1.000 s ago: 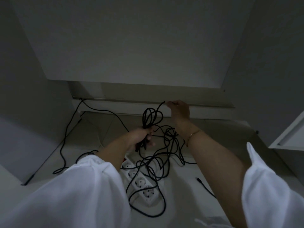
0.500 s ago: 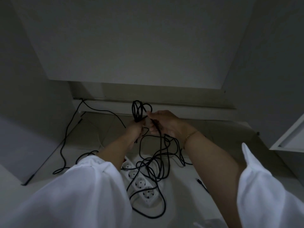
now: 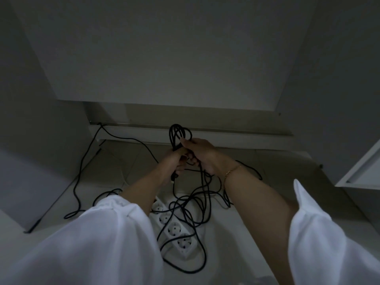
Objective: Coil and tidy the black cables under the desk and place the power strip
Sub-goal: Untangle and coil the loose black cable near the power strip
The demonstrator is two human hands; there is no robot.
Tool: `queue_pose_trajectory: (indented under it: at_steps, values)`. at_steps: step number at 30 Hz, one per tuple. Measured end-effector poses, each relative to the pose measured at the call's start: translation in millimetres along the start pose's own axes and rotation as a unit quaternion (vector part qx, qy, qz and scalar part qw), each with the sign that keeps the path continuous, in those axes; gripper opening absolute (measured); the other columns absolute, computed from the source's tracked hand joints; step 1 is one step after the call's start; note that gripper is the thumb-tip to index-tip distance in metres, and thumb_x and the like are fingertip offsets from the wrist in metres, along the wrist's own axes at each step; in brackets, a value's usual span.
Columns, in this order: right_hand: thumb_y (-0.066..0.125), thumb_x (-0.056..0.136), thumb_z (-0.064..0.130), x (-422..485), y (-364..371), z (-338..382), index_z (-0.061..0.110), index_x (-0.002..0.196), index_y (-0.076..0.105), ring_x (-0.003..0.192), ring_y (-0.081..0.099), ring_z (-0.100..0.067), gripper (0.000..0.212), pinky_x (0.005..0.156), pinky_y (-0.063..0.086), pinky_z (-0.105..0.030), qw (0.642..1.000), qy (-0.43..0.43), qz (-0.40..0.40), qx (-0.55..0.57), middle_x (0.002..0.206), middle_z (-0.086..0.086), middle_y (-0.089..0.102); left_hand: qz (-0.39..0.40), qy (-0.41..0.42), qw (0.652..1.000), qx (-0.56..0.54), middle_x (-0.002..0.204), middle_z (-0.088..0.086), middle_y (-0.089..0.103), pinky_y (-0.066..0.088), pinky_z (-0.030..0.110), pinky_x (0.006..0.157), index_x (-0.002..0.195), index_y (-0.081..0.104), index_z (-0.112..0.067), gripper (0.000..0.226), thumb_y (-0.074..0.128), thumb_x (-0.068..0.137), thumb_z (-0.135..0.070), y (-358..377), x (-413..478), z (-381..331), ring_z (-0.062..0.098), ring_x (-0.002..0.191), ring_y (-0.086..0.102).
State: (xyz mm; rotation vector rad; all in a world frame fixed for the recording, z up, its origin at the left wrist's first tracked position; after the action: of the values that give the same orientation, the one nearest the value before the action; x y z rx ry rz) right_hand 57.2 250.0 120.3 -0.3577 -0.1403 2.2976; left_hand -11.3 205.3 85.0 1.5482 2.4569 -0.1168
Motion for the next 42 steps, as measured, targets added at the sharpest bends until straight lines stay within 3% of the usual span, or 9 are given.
queue_pose_trajectory:
  at_steps: [7,11,15,20,25,29,36,40,42]
  values:
    - [0.053,0.092,0.041,0,-6,-4,0.013,0.077,0.054,0.057,0.047,-0.011,0.032,0.047,0.037,-0.020,0.996,0.020,-0.056,0.063,0.068,-0.001,0.053,0.068,-0.022,0.994,-0.087,0.033,-0.008,0.026,0.015,0.016,0.032,0.046,0.048,-0.018,0.052,0.040,0.097,-0.030,18,-5,-1,0.004,0.028,0.020]
    - [0.046,0.098,0.029,5,-6,-4,0.009,0.078,0.054,0.043,0.041,-0.010,0.029,0.034,0.031,-0.014,0.988,0.026,-0.064,0.136,0.061,-0.002,0.047,0.061,-0.011,0.991,-0.116,0.036,-0.008,0.026,0.015,0.017,0.033,0.065,0.044,-0.016,0.040,0.041,0.096,-0.041,16,-3,4,0.004,0.030,0.020]
    - [0.045,0.097,0.013,8,2,-1,0.009,0.070,0.050,0.044,0.034,-0.012,0.027,0.040,0.031,-0.022,0.987,0.036,-0.027,0.152,0.059,-0.005,0.043,0.040,0.019,0.992,-0.117,0.044,-0.005,0.045,0.018,0.015,0.033,0.064,0.045,-0.018,0.048,0.042,0.091,-0.057,6,3,-1,0.005,0.031,0.024]
    - [0.055,0.092,0.036,-1,6,-12,0.006,0.079,0.056,0.047,0.052,-0.016,0.033,0.039,0.041,-0.017,0.993,0.082,-0.007,0.087,0.057,-0.007,0.053,-0.007,0.035,0.995,-0.098,0.046,0.003,0.046,0.026,0.019,0.039,0.075,0.056,-0.014,0.043,0.049,0.090,-0.054,-4,2,-3,0.011,0.034,0.033]
    - [0.039,0.100,0.025,-8,21,-16,0.014,0.083,0.050,0.064,0.061,-0.018,0.023,0.062,0.052,-0.029,0.988,0.101,0.097,0.056,0.067,-0.005,0.055,-0.033,0.043,0.993,-0.104,0.037,0.001,0.043,0.030,0.014,0.035,0.088,0.057,-0.014,0.037,0.039,0.097,-0.045,-10,6,-3,0.013,0.027,0.034]
    - [0.033,0.102,0.021,-15,24,-22,0.017,0.088,0.050,0.076,0.062,-0.020,0.022,0.078,0.051,-0.039,0.981,0.107,0.162,0.017,0.075,-0.006,0.055,-0.007,0.036,0.992,-0.121,0.046,0.006,0.052,0.032,0.016,0.034,0.081,0.052,-0.012,0.039,0.035,0.100,-0.043,-14,8,1,0.017,0.029,0.041]
    - [0.050,0.095,0.031,-15,18,-40,0.013,0.088,0.054,0.069,0.059,-0.012,0.021,0.069,0.053,-0.028,0.969,0.146,0.192,-0.056,0.073,-0.001,0.055,-0.063,0.056,0.967,-0.242,0.048,-0.004,0.047,0.051,0.023,0.050,0.088,0.052,-0.016,0.030,0.033,0.101,-0.035,-28,14,-4,0.010,0.037,0.052]
    - [0.052,0.093,0.040,-20,22,-49,0.017,0.073,0.050,0.040,0.045,-0.004,0.030,0.041,0.041,-0.013,0.947,0.165,0.237,-0.143,0.057,0.005,0.048,-0.040,0.038,0.964,-0.261,0.039,-0.008,0.033,0.030,0.012,0.034,0.088,0.052,-0.016,0.031,0.034,0.101,-0.037,-27,12,-4,0.004,0.030,0.031]
    - [0.052,0.092,0.044,-21,24,-50,0.017,0.074,0.051,0.038,0.040,-0.005,0.032,0.041,0.035,-0.016,0.930,0.158,0.260,-0.204,0.052,0.006,0.046,-0.004,0.024,0.967,-0.253,0.039,-0.008,0.030,0.024,0.011,0.031,0.089,0.053,-0.016,0.031,0.034,0.100,-0.038,-22,11,-3,0.003,0.029,0.026]
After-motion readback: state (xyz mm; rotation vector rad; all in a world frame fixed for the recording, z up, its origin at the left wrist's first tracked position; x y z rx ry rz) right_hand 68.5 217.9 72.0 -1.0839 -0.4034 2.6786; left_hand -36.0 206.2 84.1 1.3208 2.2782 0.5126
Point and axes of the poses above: each hand's wrist, its own x-axis towards the middle knuckle, its own y-axis out of the palm, z = x × y, the point moved 9 cm from there along x, towards the middle knuckle
